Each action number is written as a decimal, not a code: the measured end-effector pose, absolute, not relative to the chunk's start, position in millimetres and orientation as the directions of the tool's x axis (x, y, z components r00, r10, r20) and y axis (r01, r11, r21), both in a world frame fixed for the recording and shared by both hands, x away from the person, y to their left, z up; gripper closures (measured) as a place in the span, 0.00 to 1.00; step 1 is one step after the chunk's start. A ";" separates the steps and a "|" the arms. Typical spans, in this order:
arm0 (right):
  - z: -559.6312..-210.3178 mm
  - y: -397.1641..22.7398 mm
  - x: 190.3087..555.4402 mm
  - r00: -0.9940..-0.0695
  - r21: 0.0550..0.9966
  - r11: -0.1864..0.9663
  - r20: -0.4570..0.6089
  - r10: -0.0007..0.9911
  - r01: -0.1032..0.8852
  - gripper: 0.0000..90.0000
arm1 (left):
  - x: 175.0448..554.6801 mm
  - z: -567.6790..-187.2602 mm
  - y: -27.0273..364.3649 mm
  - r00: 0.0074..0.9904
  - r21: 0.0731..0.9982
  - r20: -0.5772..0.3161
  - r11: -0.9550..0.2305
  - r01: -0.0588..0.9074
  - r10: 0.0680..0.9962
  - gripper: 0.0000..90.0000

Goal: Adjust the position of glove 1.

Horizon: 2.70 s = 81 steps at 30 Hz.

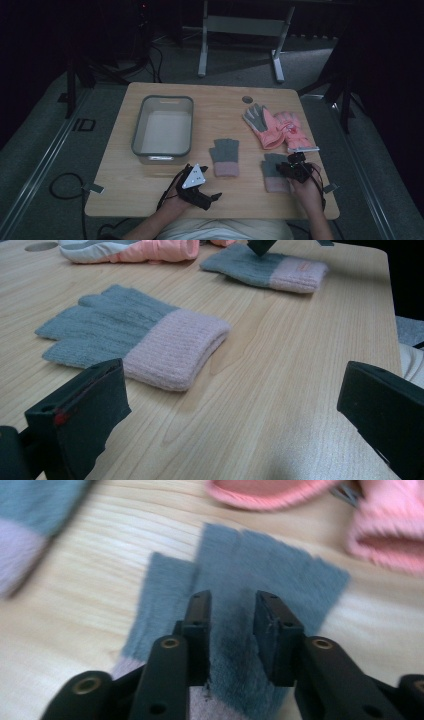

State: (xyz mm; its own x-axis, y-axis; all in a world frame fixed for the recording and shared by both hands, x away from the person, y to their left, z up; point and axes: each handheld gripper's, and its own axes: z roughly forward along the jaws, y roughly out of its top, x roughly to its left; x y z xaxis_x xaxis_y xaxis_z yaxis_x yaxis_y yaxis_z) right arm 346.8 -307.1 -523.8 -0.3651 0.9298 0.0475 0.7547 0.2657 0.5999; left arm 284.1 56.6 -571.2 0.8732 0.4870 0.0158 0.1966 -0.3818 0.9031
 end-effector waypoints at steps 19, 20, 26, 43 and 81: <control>-535.6 -308.8 344.6 -0.503 0.548 0.438 -0.036 0.864 0.713 0.71 | 284.0 -571.2 56.9 0.874 0.904 0.013 -0.380 0.198 0.487 0.00; -536.2 -307.4 343.5 -0.498 0.551 0.438 -0.045 0.866 0.711 0.74 | 284.0 -571.2 57.0 0.873 0.904 0.013 -0.379 0.198 0.487 0.00; -537.1 -304.3 341.9 -0.462 0.555 0.410 -0.051 0.885 0.724 0.92 | 284.2 -571.1 57.0 0.874 0.904 0.014 -0.380 0.197 0.486 0.00; -445.2 -274.7 360.0 -0.480 0.689 0.373 -0.041 0.876 0.621 0.95 | 284.8 -571.2 57.4 0.873 0.906 0.008 -0.374 0.200 0.487 0.00; -493.1 -141.3 390.3 -0.601 0.596 0.460 0.048 0.798 0.658 0.94 | 283.3 -571.0 56.1 0.873 0.902 0.029 -0.390 0.187 0.486 0.00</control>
